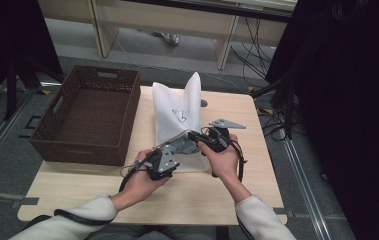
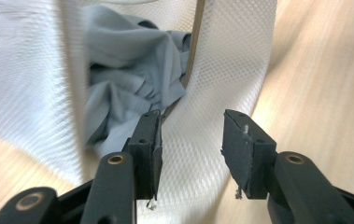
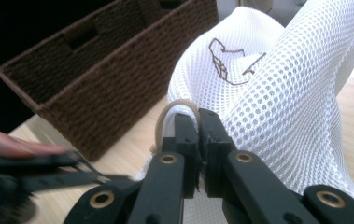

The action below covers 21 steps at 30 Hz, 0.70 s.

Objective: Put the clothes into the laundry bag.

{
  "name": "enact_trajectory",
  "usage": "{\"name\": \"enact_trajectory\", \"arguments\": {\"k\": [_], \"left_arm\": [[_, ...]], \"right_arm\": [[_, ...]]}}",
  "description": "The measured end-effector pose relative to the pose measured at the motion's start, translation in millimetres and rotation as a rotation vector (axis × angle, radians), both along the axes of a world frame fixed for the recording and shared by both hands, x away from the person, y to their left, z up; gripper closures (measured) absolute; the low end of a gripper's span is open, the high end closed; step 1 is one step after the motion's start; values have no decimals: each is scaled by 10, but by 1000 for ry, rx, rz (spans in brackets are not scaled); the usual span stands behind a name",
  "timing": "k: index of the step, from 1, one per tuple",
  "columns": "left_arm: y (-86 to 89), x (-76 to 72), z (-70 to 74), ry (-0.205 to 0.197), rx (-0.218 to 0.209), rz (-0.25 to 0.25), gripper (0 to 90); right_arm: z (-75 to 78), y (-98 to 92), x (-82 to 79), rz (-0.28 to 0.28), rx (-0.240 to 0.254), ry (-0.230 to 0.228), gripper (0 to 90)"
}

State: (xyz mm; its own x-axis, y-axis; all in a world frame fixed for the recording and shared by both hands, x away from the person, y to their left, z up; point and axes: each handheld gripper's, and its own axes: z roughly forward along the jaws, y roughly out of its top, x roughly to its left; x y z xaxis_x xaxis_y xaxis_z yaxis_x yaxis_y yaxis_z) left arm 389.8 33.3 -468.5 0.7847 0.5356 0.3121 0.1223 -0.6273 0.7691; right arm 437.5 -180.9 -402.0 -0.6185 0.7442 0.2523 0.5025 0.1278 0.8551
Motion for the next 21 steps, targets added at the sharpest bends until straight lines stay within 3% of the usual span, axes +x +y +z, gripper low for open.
{"name": "enact_trajectory", "arguments": {"k": [4, 7, 9, 10, 12, 13, 14, 16, 17, 19, 21], "left_arm": [[172, -60, 30, 14, -26, 16, 568], [271, -88, 45, 16, -45, 24, 568], [311, -105, 54, 22, -53, 31, 568], [339, -112, 60, 21, -59, 32, 568], [381, -120, 70, 23, -59, 38, 567], [419, -112, 84, 9, -36, 31, 567], [418, -124, 68, 22, -65, 47, 566], [457, -119, 74, 21, -56, 46, 566], [465, -124, 64, 28, -69, 57, 565], [483, -127, 63, 32, -66, 57, 565], [500, -125, 65, 32, -47, 50, 564]], "right_arm": [[-48, 32, -17, -4, 7, 44, 878], [-94, 26, 4, 10, -39, 28, 877], [-143, 59, -15, 5, -46, 74, 877], [-170, 54, 6, 27, -71, 55, 877], [-230, 73, 2, 17, -93, 90, 877], [-260, 68, 20, 23, -111, 101, 877], [-287, 74, 16, 17, -122, 123, 876], [-340, 75, 39, 28, -161, 113, 876], [-378, 93, 34, 21, -166, 139, 876], [-433, 93, 51, 21, -231, 149, 875], [-489, 103, 67, 12, -252, 173, 873]]}}
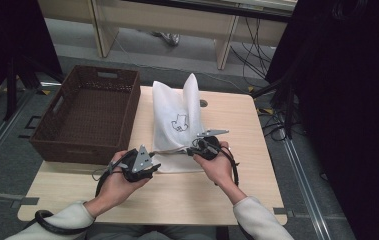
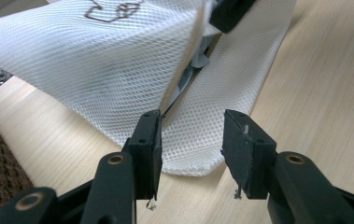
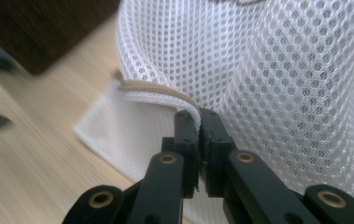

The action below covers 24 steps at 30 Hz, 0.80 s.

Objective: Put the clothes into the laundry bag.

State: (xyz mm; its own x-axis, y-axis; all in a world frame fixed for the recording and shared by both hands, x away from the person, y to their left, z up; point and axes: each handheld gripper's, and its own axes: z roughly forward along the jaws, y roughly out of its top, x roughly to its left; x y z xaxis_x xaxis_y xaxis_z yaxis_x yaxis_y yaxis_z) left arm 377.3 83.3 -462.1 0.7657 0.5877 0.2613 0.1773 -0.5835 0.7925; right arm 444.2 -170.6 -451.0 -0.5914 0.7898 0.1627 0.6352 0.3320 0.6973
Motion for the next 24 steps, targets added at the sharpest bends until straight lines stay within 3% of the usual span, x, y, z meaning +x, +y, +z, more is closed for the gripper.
{"name": "enact_trajectory", "arguments": {"k": [1, 3, 4, 9, 12, 13, 14, 18, 19, 21, 22, 24], "left_arm": [[1, 2, -5, 3, 0, 1, 564], [-6, 10, -23, 8, -14, 8, 562], [6, 16, -18, 11, 6, 0, 562], [19, 37, -13, 16, -21, 9, 557], [46, 61, -24, 17, -26, 17, 550], [64, 68, -22, 21, -8, 8, 549], [68, 70, -33, 19, -17, 9, 548], [118, 67, -45, 15, -24, 5, 527], [152, 65, -43, 14, -26, 0, 523], [204, 59, -47, 20, -45, 4, 513], [224, 51, -54, 25, -76, 9, 507], [263, 52, -42, 10, -69, -4, 497]], "right_arm": [[-23, -19, 20, 30, -37, -8, 873], [-96, -11, 35, 12, -40, 8, 873], [-100, -13, 39, 10, -76, 36, 872], [-212, -32, 95, 2, -110, 62, 863], [-258, -17, 92, 6, -120, 62, 862], [-257, -11, 86, -2, -116, 46, 862], [-249, -5, 83, 2, -123, 34, 858], [-232, -5, 69, 25, -125, 33, 773], [-241, 8, 56, 11, -101, 32, 750], [-233, -3, 40, 42, -101, 30, 664], [-215, -17, 29, 65, -115, 18, 628], [-190, -13, -26, 54, -91, 7, 542]]}}
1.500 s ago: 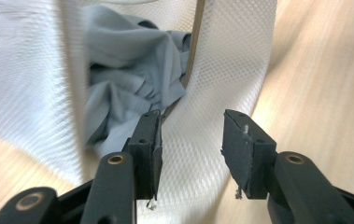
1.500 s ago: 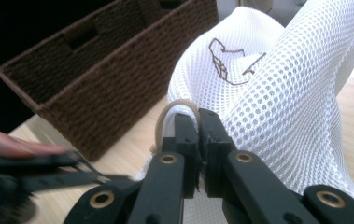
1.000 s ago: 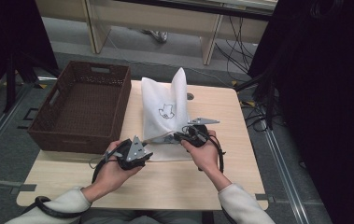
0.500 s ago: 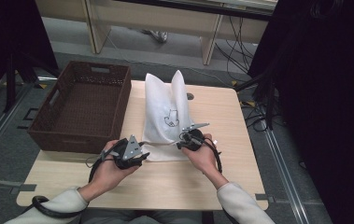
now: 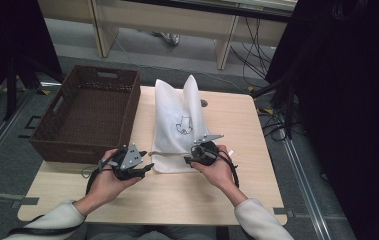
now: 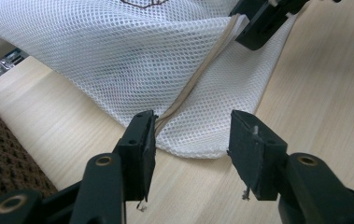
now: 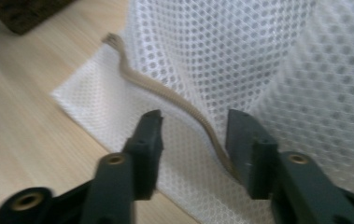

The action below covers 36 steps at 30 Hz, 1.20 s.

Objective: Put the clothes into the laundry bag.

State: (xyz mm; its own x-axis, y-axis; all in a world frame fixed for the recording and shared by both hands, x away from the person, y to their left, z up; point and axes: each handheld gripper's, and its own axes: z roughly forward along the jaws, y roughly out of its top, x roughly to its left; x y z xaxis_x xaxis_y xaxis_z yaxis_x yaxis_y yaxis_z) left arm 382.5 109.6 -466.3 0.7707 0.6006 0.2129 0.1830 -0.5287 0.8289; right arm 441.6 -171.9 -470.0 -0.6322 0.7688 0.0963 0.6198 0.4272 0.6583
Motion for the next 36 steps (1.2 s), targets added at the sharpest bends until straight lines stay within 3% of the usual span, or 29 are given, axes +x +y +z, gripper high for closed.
{"name": "enact_trajectory", "arguments": {"k": [1, 2, 3, 4, 5, 6, 12, 13, 14, 15, 16, 20, 24, 25, 31, 32, 35, 36], "left_arm": [[5, -12, -5, 10, -20, 8, 493], [38, -15, 14, 1, -1, 4, 488], [40, -25, 9, 8, -33, 13, 482], [61, -27, 22, -5, -28, 14, 474], [67, -33, 19, 4, -42, 15, 466], [91, -37, 30, -9, -41, 15, 462], [211, -85, 49, -9, -57, 19, 442], [228, -100, 46, -8, -70, 27, 441], [260, -104, 56, -10, -51, 22, 439], [276, -116, 49, -8, -69, 28, 437], [303, -128, 50, -8, -70, 32, 436], [400, -190, 18, 0, -63, 31, 434], [445, -268, -50, 15, -72, 30, 433], [462, -284, -65, 23, -55, 22, 432], [496, -300, -132, 51, -56, 5, 429], [488, -301, -142, 64, -70, 16, 425], [480, -295, -152, 76, -63, 15, 417], [479, -294, -153, 78, -62, 13, 416]], "right_arm": [[20, -16, -23, 13, -1, -24, 515], [47, -39, -27, 47, 10, -45, 495], [72, -56, -54, 58, 42, -96, 479], [133, -79, -96, 58, 54, -88, 462], [162, -102, -120, 60, 79, -123, 450], [212, -143, -140, 71, 70, -123, 448], [384, -453, -252, 19, 175, -248, 432], [395, -508, -275, 2, 192, -250, 431], [390, -563, -281, -14, 207, -260, 434], [395, -632, -276, -14, 183, -264, 437], [374, -683, -282, -39, 193, -269, 437], [284, -911, -296, -140, 176, -202, 454], [192, -1042, -300, -220, 152, -203, 470], [177, -1103, -294, -222, 118, -220, 471], [139, -1221, -371, -285, 109, -211, 474], [124, -1260, -360, -263, 86, -237, 475], [103, -1282, -367, -271, 90, -213, 476], [101, -1288, -361, -272, 80, -224, 476]]}}
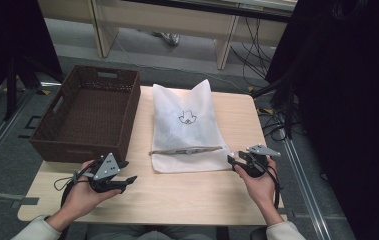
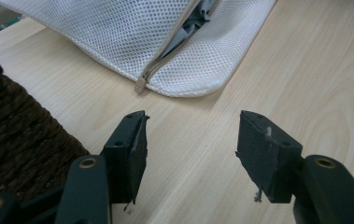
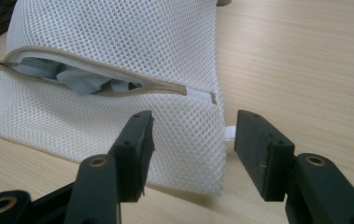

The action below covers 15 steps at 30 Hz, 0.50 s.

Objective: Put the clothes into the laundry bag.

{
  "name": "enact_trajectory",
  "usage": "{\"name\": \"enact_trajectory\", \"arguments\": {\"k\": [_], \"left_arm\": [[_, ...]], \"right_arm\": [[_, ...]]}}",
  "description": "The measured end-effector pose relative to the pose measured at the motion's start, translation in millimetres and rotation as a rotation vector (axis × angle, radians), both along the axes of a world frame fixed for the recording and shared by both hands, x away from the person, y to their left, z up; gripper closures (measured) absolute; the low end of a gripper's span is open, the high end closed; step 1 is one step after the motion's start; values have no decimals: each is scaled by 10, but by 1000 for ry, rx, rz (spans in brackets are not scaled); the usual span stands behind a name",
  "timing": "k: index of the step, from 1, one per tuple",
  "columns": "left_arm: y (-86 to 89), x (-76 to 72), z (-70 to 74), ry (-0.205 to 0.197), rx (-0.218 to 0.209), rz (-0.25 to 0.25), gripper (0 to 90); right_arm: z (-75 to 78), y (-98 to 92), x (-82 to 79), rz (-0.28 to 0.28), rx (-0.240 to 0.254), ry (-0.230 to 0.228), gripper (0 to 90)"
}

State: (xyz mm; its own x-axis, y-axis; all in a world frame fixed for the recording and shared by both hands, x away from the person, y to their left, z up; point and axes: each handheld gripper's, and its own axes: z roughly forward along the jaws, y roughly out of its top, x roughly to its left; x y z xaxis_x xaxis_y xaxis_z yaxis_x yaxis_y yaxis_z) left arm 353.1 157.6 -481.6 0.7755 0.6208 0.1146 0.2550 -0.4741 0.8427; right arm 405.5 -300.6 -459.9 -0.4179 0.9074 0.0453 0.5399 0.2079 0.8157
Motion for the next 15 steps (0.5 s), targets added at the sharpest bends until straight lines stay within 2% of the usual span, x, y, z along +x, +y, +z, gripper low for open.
{"name": "enact_trajectory", "arguments": {"k": [1, 2, 3, 6, 7, 8, 9, 10, 14, 15], "left_arm": [[-1, 3, -2, 0, 0, -4, 414], [-1, 4, -4, 1, -4, -3, 413], [10, 12, 0, 1, 10, -9, 411], [8, 18, -18, 18, -12, 2, 404], [24, 27, -12, 8, 6, -9, 402], [31, 35, -6, -3, 15, -15, 398], [16, 22, -20, 5, -13, 9, 396], [15, 22, -17, 9, -23, 11, 394], [22, 38, -16, 8, -18, 12, 383], [26, 50, -13, -7, -7, 5, 381]], "right_arm": [[2, 18, -12, -12, 12, 12, 476], [0, 7, -2, 1, -6, -1, 476], [2, 13, -10, 4, 0, 20, 476], [-8, 5, -1, 5, -11, 17, 475], [-10, 4, 1, 3, -10, 19, 475], [-6, 26, -22, -21, 11, 46, 475], [-14, -1, 3, 0, -12, 18, 475], [-16, -3, 4, 1, -15, 18, 474], [-32, -3, 9, -4, -7, 18, 471], [-35, -1, 9, -5, -1, 29, 471]]}}
